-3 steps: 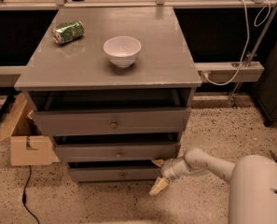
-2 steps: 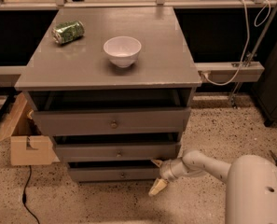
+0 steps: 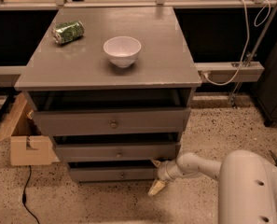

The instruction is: Open bottom drawer

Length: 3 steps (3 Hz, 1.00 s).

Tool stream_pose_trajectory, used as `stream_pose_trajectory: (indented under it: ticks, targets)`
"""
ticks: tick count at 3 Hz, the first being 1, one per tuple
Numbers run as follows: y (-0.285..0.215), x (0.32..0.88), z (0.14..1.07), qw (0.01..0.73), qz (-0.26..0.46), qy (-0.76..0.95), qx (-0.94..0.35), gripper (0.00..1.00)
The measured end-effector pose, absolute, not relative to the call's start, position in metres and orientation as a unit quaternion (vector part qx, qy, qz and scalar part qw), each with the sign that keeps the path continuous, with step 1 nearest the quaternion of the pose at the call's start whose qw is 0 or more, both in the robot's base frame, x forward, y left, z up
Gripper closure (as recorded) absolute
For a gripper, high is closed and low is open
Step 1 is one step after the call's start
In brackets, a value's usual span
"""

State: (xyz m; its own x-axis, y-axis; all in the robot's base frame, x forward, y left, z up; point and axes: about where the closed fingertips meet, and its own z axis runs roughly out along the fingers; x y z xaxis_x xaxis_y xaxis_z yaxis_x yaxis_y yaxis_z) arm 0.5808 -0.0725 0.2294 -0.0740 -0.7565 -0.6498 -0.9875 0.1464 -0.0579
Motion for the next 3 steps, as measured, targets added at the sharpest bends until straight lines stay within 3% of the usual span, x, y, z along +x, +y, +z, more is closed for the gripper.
stream_pose_trajectory:
  ticks: [3]
  targets:
    - [-0.077, 0.62, 0.191, 0.278, 0.178, 0.711, -0.621, 0.0]
